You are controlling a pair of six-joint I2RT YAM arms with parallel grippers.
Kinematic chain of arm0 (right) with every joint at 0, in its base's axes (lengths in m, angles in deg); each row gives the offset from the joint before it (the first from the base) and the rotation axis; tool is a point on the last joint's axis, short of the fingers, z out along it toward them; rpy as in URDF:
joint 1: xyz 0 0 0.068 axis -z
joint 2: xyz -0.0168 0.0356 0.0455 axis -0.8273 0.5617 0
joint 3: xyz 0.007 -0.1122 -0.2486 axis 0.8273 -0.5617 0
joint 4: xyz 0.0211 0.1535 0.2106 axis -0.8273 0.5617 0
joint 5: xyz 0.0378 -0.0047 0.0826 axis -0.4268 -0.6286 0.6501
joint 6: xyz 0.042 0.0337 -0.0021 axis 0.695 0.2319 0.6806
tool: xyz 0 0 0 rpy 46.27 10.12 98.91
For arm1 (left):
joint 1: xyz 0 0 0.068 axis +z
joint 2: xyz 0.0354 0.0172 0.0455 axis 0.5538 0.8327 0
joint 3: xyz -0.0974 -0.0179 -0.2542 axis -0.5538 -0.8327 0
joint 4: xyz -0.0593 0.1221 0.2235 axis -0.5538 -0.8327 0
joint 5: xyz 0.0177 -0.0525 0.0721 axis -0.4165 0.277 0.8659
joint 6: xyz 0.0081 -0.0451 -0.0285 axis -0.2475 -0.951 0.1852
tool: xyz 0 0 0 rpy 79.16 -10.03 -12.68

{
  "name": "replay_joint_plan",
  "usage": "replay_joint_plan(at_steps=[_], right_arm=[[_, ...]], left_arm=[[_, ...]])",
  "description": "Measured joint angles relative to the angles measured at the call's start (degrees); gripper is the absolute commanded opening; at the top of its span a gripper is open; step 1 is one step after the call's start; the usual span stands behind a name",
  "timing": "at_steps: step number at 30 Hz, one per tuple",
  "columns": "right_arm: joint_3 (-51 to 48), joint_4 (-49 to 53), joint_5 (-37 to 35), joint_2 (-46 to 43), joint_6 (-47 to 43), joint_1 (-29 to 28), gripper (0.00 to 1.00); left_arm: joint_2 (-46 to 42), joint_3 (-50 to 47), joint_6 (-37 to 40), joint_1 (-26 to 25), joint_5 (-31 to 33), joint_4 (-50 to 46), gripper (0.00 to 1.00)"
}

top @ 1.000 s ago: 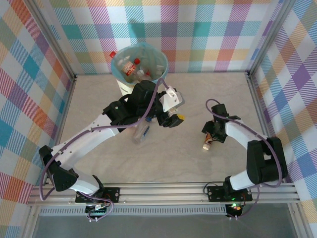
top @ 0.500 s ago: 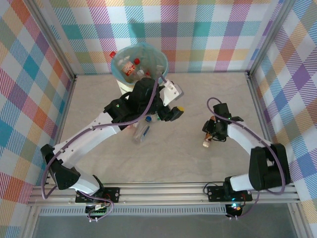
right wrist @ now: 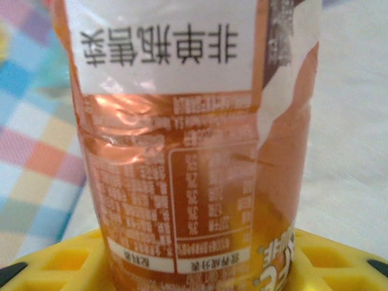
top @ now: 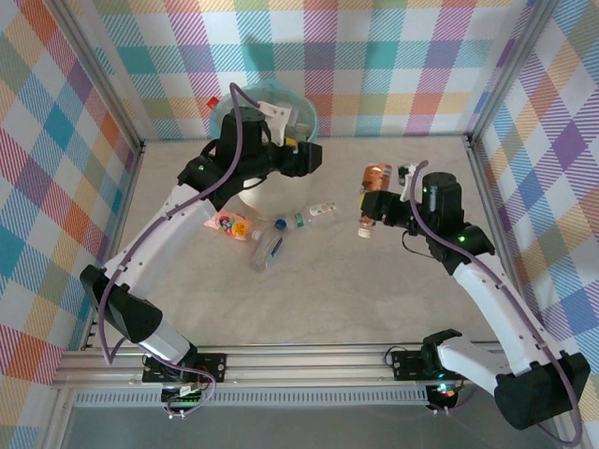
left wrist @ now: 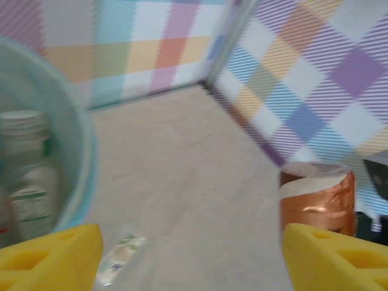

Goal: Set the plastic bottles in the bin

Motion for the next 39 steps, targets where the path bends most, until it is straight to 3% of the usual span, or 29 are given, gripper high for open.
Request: replay_joint_plan(at_steps=[9, 32, 39], right_arm=[[8.11, -3.61, 5.03, 1.40, -5.46, -7.78, 0.52], [11.30, -5.66, 4.66, 2.78, -9.84, -11.45, 0.49], [11.65, -5.73, 4.66, 4.52, -9.81, -11.85, 0.49]], left_arm=[[-0.66, 0.57, -4.48, 0.00, -15.13, 4.28, 0.83], [-4.44, -1.27, -7.54, 0.90, -22.12, 8.96, 0.88], [-5.88, -2.75, -7.87, -0.90, -28.26, 11.45, 0.89]])
